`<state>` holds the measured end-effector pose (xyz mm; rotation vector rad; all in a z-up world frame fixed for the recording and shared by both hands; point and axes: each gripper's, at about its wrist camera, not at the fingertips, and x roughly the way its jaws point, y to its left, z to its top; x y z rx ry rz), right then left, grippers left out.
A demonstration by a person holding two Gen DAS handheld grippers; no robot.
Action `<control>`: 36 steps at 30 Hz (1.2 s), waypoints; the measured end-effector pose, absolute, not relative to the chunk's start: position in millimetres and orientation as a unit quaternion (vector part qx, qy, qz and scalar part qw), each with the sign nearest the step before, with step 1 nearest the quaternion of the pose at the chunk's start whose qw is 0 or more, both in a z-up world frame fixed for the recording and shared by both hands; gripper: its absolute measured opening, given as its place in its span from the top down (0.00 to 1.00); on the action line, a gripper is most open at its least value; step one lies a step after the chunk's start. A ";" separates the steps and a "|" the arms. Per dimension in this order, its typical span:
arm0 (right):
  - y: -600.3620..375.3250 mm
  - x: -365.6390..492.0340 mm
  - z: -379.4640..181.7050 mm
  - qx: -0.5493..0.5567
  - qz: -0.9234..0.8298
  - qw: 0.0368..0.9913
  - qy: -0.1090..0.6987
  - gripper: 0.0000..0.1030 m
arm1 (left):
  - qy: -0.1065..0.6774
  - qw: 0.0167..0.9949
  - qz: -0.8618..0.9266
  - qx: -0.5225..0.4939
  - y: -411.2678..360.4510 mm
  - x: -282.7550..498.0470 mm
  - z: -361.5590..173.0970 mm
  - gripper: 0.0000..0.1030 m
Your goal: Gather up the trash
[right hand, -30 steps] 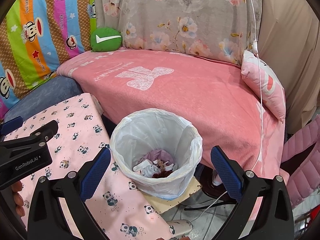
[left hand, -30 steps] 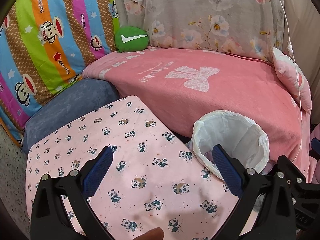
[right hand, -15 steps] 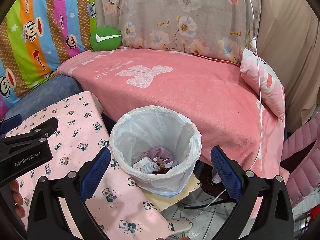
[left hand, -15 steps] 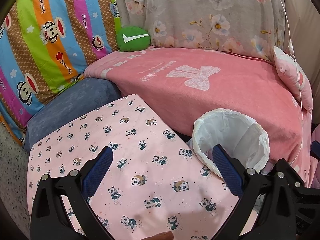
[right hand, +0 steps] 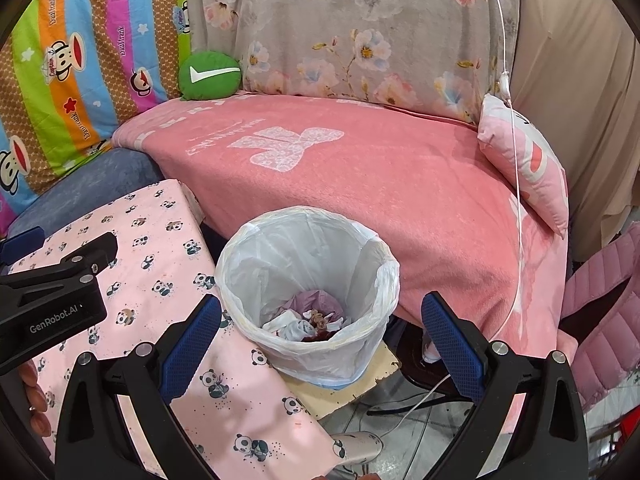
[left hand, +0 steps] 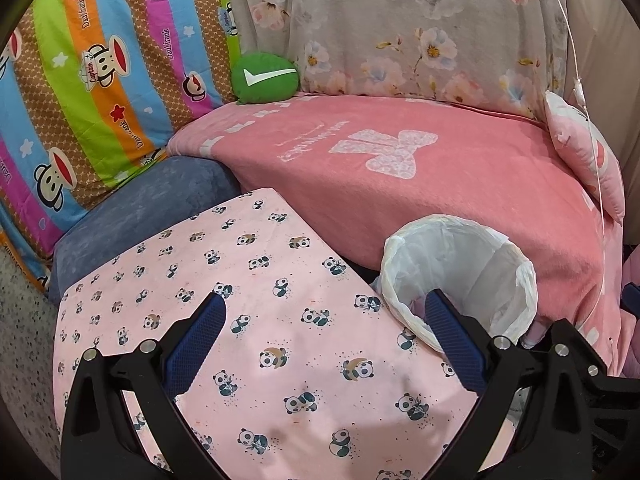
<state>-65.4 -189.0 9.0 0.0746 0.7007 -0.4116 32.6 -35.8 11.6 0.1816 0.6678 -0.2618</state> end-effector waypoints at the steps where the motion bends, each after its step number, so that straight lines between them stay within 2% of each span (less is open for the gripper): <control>1: -189.5 -64.7 8.7 0.036 -0.200 0.918 0.341 0.04 | 0.325 0.933 -0.128 0.089 -35.9 32.0 11.5 0.07; 36: -189.1 -63.2 6.4 0.038 -0.198 0.918 0.341 0.04 | 0.327 0.930 -0.137 0.098 -37.7 29.7 7.0 0.07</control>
